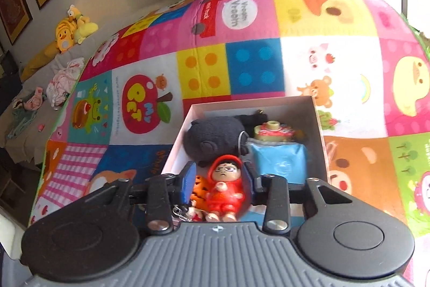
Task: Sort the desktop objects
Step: 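Push the black figure keychain down inside the box with the right tool, then grasp the white bottle with red cap with the right tool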
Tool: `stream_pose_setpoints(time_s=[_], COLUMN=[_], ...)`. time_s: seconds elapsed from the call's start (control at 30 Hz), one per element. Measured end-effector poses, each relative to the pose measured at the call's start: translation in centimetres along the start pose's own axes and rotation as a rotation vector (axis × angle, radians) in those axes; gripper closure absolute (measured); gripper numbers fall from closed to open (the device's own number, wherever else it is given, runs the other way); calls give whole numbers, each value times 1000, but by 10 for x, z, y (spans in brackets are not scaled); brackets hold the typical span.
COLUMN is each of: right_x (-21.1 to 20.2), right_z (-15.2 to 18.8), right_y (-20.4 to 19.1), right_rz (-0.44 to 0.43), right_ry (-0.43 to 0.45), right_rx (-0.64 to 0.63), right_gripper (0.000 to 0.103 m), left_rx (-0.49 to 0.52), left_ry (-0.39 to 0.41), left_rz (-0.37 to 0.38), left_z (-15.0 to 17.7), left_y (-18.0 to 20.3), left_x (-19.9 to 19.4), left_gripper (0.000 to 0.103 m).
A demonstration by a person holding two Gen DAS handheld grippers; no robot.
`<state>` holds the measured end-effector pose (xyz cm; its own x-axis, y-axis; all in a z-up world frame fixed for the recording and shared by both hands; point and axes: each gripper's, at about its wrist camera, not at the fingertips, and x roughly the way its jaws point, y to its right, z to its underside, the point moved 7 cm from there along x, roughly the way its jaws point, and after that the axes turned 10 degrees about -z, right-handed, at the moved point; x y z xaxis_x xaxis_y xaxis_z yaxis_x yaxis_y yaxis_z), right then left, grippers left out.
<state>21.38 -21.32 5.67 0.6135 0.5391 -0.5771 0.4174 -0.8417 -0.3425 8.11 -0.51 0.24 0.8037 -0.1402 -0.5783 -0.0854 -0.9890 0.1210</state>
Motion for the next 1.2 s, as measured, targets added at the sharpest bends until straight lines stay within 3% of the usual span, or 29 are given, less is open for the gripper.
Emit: stream_pose_setpoints(time_s=[0.17,0.37,0.47,0.6,0.67,0.73,1.03,1.2], right_x=[-13,11,28,49,54,54,11,-7], right_z=[38,105,121,121,120,122,119,108], right_y=[-26,-76,-91,-86,-79,-71,-27,-12], right_rz=[-1,-71,-80,-65,-54,-46,67,84], right_ry=[10,-107,-128,-138,-147,-165,-127,-107], right_rx=[-156,-371,-425,-376,-343,-323,-301,-254], right_gripper=[52,52,52,61,76,82,82,82], left_rx=[4,-5,-4,6,15,20,43,63], left_ry=[0,19,31,37,38,34,12,4], left_rz=[-19,-52,-74,-102,-112,-115,-74,-66], left_z=[0,-6,-10,-12,-11,-11,-6,-3], left_y=[-1,-7,-10,-13,-14,-14,4,11], left_x=[0,-9,-14,-17,-19,-18,-7,-6], left_gripper=[0,0,0,0,0,0,0,0])
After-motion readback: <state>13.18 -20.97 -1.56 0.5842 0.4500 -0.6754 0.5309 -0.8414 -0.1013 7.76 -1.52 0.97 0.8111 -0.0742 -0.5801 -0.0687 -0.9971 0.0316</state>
